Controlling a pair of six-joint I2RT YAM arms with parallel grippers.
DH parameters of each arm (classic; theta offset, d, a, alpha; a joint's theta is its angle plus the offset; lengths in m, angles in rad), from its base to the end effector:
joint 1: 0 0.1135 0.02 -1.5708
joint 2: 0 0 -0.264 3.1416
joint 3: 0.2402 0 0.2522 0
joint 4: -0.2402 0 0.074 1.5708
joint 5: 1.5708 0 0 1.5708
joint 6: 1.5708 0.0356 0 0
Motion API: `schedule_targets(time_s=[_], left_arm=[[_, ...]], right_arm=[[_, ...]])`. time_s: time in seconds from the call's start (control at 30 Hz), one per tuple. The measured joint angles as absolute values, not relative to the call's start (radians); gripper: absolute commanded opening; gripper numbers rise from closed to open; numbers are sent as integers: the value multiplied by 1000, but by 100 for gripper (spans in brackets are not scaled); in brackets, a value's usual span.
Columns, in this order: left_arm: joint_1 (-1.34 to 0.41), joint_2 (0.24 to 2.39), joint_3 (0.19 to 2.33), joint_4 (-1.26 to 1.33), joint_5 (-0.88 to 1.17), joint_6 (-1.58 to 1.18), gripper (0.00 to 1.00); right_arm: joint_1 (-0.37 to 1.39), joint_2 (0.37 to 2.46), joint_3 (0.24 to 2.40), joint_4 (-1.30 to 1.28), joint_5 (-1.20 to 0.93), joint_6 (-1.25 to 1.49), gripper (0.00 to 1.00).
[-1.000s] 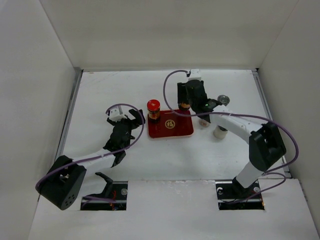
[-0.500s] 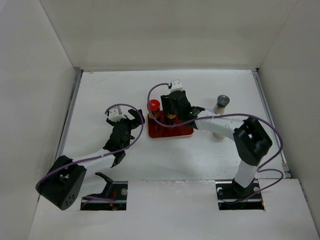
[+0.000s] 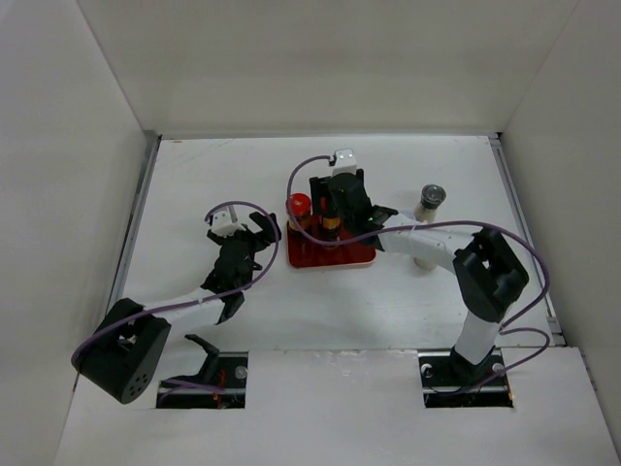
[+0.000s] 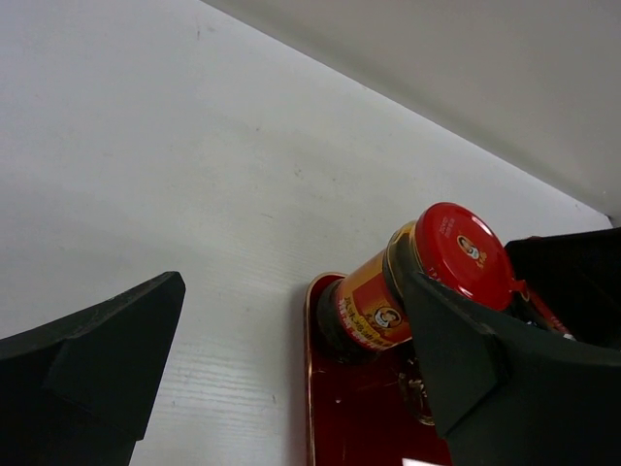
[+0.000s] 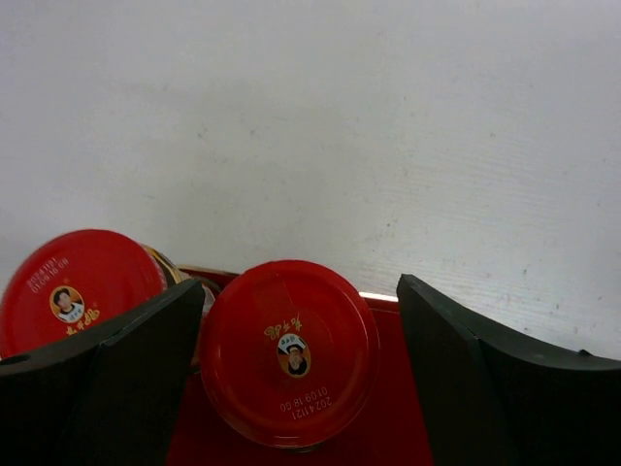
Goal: Organize the condiment bottles
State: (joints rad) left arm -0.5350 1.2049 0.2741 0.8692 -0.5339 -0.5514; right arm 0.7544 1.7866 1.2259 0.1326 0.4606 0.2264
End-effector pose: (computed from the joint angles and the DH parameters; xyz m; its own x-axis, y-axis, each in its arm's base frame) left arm 0.2023 -0.0988 0.1929 -0.0461 -0.4969 -0.8666 -0.0261 0.8678 -0.4962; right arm 0.3112 0.2708 0.2480 -0.3663 -0.0684 -0.9280 -0.2428 0.9698 0.0244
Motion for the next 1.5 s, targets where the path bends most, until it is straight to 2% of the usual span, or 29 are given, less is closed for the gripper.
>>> schedule_targets(time_s=[0.13, 0.2, 0.27, 0.37, 0.43, 0.47, 0.5, 0.57, 0.63, 0.83, 1.23, 1.5], left_arm=[[-535, 1213, 274, 867, -532, -557, 98], [-531, 1213, 274, 870, -530, -558, 98], [-530, 1213, 274, 870, -530, -559, 98], [-530, 1212, 274, 872, -530, -559, 98], [-526, 1212, 274, 871, -530, -560, 98], [-525, 1212, 274, 871, -530, -561, 97], [-525, 1212, 274, 871, -530, -561, 96], [-525, 1211, 274, 872, -531, -562, 95], [-525, 1212, 274, 871, -534, -564, 94], [-526, 1213, 274, 871, -535, -566, 94], [-526, 1212, 274, 863, -537, -568, 95], [-527, 1212, 274, 862, -537, -570, 95]], right_arm=[[754, 1735, 1210, 146, 476, 237, 94], [751, 1678, 1173, 152, 491, 244, 88], [745, 1610, 1116, 170, 512, 248, 69], [715, 1510, 1015, 192, 567, 260, 30], [675, 1465, 955, 191, 610, 269, 24], [653, 1455, 933, 187, 630, 276, 25], [629, 1452, 915, 183, 651, 280, 32], [592, 1452, 886, 166, 685, 292, 58], [574, 1452, 865, 141, 719, 299, 71], [563, 1457, 859, 88, 787, 307, 86], [540, 1525, 859, 26, 777, 376, 90], [519, 1551, 859, 27, 727, 428, 77]])
